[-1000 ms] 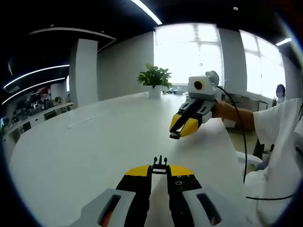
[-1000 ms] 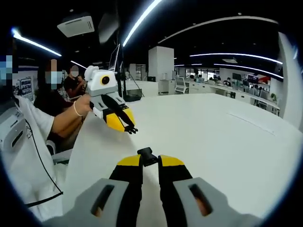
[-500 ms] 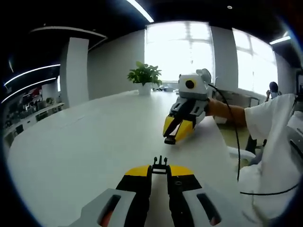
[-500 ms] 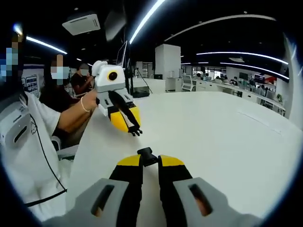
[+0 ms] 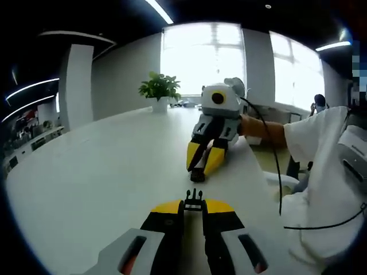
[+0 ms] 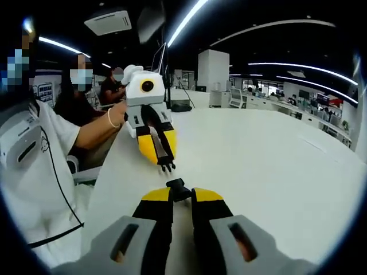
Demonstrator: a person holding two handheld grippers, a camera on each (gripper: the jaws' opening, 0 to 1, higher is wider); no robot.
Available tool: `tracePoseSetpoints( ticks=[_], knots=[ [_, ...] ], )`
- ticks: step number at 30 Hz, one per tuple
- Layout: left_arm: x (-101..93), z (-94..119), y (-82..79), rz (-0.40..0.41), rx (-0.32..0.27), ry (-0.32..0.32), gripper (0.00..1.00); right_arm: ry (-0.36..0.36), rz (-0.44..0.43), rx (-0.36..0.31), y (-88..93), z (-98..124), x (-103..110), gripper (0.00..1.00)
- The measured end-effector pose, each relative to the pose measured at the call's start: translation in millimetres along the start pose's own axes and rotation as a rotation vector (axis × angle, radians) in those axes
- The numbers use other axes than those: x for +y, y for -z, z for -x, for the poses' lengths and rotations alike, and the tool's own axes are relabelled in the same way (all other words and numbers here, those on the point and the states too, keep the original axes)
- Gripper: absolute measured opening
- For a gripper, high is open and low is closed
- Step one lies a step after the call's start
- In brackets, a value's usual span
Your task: Snap the two parts of the plastic buckle together until the buckle closes and remains connected.
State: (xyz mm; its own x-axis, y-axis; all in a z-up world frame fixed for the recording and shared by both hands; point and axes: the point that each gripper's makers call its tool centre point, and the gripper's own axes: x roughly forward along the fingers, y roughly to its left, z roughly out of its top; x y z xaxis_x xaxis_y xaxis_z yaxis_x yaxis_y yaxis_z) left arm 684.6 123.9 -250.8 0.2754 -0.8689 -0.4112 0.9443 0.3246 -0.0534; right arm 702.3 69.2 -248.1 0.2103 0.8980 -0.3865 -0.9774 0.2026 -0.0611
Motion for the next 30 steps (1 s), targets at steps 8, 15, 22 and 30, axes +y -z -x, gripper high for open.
tracePoseSetpoints(
  ticks=[8, 15, 22, 30],
  knots=[
    [-5.2, -0.7, 0.2, -0.008, 0.003, 0.016, 0.12, 0.008, -0.016, -0.006, -2.6, -2.7, 4.7, 0.12],
    [-7.9, -4.8, -0.1, -0.019, 0.012, 0.030, 0.12, 0.004, -0.015, -0.001, -4.5, -7.4, 11.9, 0.12],
    [-7.9, -6.1, -0.7, -0.023, 0.016, 0.027, 0.12, 0.014, -0.019, 0.008, -4.6, -8.5, 14.6, 0.12],
    [-6.4, -4.4, -0.2, -0.019, 0.014, 0.022, 0.12, 0.036, -0.010, 0.013, -5.7, -9.5, 12.3, 0.12]
  ],
)
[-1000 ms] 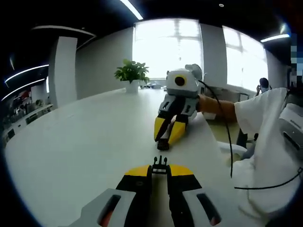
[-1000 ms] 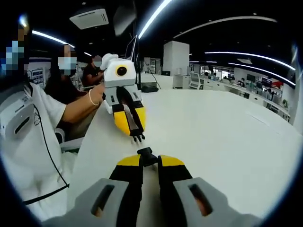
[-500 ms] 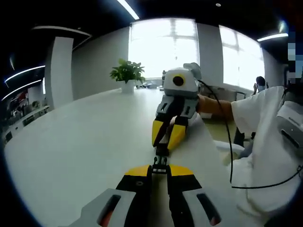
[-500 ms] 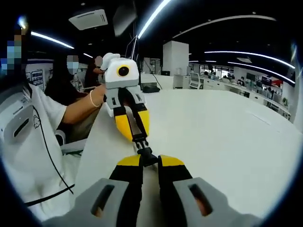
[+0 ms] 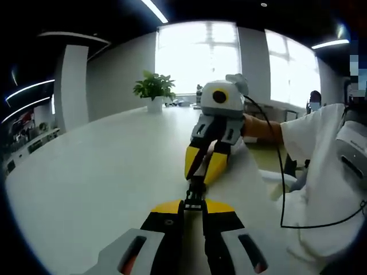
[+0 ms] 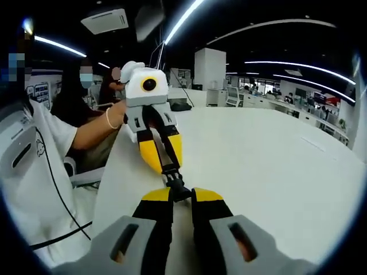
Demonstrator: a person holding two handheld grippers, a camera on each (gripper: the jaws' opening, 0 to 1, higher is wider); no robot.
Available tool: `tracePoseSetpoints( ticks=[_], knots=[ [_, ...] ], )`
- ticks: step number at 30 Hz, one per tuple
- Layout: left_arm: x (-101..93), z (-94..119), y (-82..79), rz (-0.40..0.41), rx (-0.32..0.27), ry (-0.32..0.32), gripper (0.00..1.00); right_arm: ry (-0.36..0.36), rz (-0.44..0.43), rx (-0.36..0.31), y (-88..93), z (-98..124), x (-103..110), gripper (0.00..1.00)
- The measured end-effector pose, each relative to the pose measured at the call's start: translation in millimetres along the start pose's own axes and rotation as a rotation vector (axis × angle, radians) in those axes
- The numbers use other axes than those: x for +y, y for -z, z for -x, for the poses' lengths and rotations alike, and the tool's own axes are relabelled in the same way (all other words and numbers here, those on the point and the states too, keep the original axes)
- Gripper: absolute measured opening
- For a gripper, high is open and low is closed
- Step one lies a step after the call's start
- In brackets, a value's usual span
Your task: Snap the two parts of the plastic buckle together until the buckle closes and remains connected.
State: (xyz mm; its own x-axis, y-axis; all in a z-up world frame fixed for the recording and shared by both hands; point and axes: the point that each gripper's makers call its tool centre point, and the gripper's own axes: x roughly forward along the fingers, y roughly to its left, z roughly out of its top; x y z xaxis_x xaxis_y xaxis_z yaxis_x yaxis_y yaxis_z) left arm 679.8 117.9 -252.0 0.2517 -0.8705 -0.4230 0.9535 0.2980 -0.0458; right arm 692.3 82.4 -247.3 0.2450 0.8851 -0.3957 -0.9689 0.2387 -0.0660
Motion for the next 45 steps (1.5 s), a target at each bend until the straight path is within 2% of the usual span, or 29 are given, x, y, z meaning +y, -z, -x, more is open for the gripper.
tracePoseSetpoints(
  ticks=[16, 27, 30, 32, 37, 45],
  knots=[
    [-1.1, 0.5, 0.3, -0.002, 0.000, 0.007, 0.12, 0.000, -0.001, 0.004, -1.5, -3.3, 0.7, 0.12],
    [-5.1, -4.3, 4.5, 0.001, 0.021, 0.021, 0.11, -0.007, -0.008, 0.011, 4.4, -2.0, 4.5, 0.12],
    [-6.4, -5.5, 4.7, 0.001, 0.023, 0.026, 0.11, -0.012, -0.006, 0.011, 4.6, -1.6, 5.5, 0.12],
    [-10.1, -6.9, 3.5, 0.000, 0.023, 0.052, 0.11, -0.043, -0.003, 0.010, 4.1, -2.6, 10.9, 0.12],
    [-9.7, -8.7, 3.6, -0.015, 0.040, 0.050, 0.11, -0.030, 0.031, 0.026, 3.5, -2.3, 9.9, 0.12],
    [-8.1, -9.6, 3.3, -0.005, 0.031, 0.055, 0.11, -0.019, 0.016, 0.033, 3.5, -3.0, 8.9, 0.12]
  ],
)
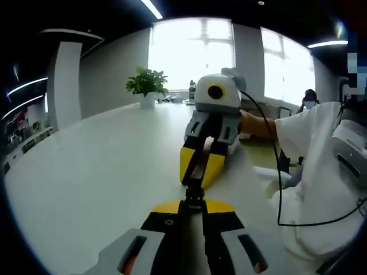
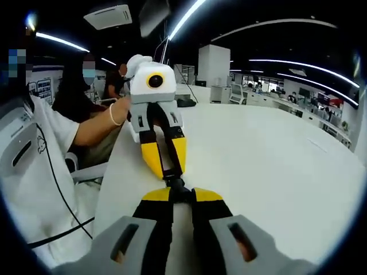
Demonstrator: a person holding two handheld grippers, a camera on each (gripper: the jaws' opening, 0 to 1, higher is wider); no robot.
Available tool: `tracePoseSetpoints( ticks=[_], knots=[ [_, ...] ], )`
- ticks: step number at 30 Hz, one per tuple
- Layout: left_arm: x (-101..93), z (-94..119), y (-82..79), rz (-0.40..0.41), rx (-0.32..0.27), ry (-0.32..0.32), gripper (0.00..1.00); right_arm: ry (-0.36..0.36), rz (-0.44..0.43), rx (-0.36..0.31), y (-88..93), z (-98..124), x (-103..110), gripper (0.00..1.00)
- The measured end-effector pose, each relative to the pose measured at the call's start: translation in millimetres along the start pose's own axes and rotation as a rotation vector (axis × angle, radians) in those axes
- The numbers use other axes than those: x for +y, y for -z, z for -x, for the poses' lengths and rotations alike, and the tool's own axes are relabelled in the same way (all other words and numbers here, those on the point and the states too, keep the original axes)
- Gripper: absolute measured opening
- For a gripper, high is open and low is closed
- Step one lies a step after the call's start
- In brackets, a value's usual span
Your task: Snap the two parts of the plastic buckle together until the buckle closes and remains connected.
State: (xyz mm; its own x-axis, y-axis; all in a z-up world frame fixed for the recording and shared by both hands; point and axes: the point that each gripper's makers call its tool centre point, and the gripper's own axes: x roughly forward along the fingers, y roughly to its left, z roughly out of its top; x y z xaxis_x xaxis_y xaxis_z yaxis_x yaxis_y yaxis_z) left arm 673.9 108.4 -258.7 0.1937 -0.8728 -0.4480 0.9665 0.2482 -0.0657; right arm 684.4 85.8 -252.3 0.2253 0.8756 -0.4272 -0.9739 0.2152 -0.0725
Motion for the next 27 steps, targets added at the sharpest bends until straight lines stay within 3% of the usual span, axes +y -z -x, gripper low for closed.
tracePoseSetpoints(
  ticks=[11, 14, 17, 20, 27],
  knots=[
    [-0.2, -0.7, -0.2, -0.012, 0.010, -0.012, 0.12, 0.052, -0.017, 0.031, -0.2, -0.8, -0.6, 0.12],
    [0.6, 0.1, 0.4, -0.009, 0.000, -0.011, 0.12, 0.039, -0.011, 0.015, 0.2, -0.7, -1.2, 0.12],
    [0.9, 4.2, -2.9, -0.033, -0.055, -0.046, 0.12, 0.017, -0.038, -0.019, 0.3, -1.1, -2.1, 0.12],
    [2.2, 7.2, -1.5, -0.036, -0.050, -0.053, 0.13, -0.011, -0.088, -0.041, -0.9, -1.0, -1.6, 0.14],
    [3.3, 11.6, -2.4, -0.019, -0.065, -0.052, 0.13, -0.013, -0.077, -0.055, -7.4, -1.4, -0.3, 0.16]
  ],
)
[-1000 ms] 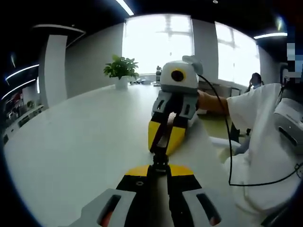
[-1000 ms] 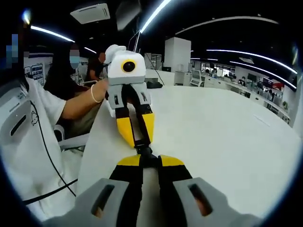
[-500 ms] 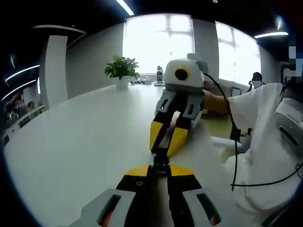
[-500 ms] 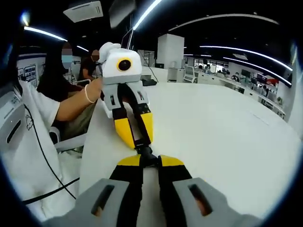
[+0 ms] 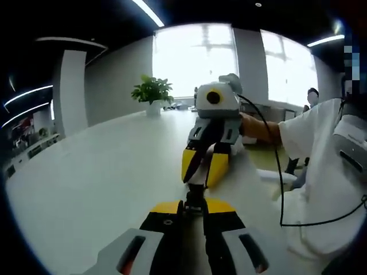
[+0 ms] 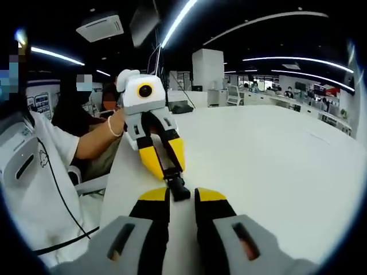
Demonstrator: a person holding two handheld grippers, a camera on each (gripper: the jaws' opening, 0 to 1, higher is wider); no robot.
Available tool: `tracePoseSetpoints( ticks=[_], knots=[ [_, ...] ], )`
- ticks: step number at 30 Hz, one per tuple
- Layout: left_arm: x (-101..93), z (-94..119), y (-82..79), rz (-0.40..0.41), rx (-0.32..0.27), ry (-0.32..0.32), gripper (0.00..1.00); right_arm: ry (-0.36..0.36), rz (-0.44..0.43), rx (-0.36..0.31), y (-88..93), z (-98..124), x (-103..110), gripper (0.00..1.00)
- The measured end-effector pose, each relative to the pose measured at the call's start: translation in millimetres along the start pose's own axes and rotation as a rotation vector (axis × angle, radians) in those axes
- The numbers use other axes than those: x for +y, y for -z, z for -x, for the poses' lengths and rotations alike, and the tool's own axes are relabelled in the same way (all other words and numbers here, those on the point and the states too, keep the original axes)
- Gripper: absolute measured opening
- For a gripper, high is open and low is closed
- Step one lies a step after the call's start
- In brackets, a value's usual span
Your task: Snap the two parts of the plastic buckle together until the buckle closes and remains connected.
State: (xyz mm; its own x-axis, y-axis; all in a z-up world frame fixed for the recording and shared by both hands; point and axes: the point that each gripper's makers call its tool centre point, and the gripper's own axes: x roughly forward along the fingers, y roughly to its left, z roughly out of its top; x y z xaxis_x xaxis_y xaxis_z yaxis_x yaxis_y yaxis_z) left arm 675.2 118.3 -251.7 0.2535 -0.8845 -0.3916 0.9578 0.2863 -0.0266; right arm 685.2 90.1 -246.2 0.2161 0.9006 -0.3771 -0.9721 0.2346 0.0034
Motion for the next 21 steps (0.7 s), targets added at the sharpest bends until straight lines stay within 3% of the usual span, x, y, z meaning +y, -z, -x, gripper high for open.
tracePoseSetpoints(
  ticks=[21],
  knots=[
    [2.8, 4.9, 8.6, -0.011, 0.032, -0.013, 0.14, -0.025, 0.012, 0.016, 5.0, -3.6, 0.2, 0.18]
  ],
)
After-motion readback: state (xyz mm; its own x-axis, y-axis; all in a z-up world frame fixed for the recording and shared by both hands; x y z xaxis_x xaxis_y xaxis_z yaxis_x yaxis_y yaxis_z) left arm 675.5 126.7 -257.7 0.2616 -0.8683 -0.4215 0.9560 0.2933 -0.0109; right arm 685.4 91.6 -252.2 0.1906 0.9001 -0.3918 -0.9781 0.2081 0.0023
